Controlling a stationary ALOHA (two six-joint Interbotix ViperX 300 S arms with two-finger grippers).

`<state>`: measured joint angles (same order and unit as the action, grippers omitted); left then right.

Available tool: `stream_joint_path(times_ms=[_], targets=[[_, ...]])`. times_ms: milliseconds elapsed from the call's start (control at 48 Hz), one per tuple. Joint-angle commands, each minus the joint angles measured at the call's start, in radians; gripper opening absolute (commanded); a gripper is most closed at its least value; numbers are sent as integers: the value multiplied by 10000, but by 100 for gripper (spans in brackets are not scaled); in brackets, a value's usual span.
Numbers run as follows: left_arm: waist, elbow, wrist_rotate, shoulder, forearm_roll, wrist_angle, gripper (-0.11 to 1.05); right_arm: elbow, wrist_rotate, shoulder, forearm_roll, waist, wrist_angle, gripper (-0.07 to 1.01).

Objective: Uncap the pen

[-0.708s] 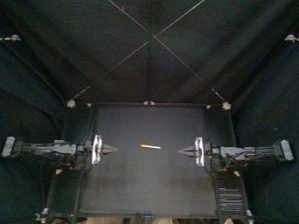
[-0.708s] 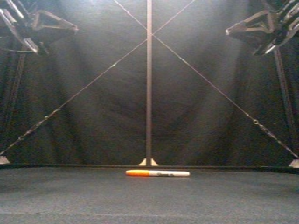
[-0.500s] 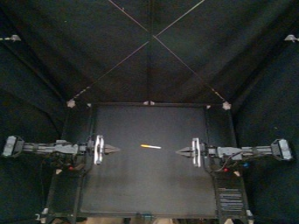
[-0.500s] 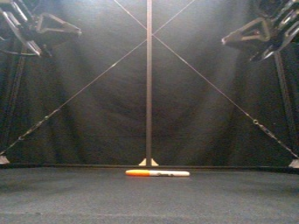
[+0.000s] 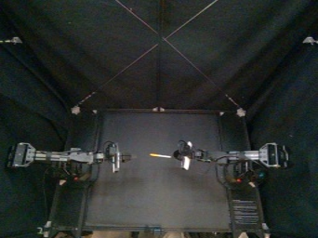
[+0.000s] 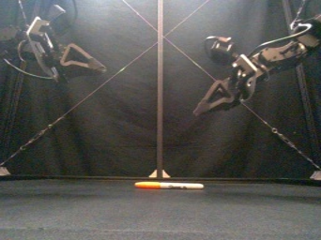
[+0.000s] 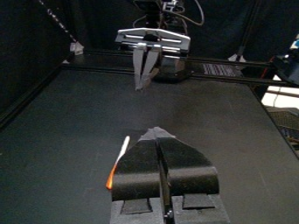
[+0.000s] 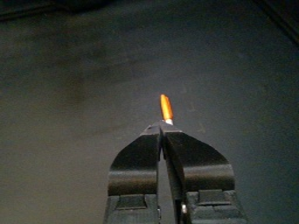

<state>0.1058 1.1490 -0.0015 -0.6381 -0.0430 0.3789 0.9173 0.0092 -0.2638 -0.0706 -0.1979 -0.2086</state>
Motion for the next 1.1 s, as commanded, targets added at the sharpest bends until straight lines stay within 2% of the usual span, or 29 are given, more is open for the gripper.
stream_joint_path(times_ms=[21,125,229,375,562,750,812,896,1104], targets=[[15,-307,-15,368,-261,138,2,-675,0,721,15,-184,138,24],[-31,-307,0,706,-491,169,6,-997,0,1411,-31,-215,245,43],[-15,-337,15,1043,-552,184,15,-1273,15,2040,-46,-230,430,64],[-31,-414,0,1350,-552,169,30,-1519,15,2638,-107,-276,752,81],[-31,-537,0,1672,-552,169,50,-1779,0,3145,-77,-491,1411,82],[-31,-690,31,1979,-537,169,72,-2040,0,3482,-31,-629,1795,82],[-46,-736,15,2071,-552,184,78,-2117,0,3620,15,-629,1933,82],[-46,-813,46,2178,-552,184,86,-2209,15,3835,0,-675,2224,82],[-15,-936,46,2240,-537,169,92,-2500,15,4418,-77,-690,2961,79]])
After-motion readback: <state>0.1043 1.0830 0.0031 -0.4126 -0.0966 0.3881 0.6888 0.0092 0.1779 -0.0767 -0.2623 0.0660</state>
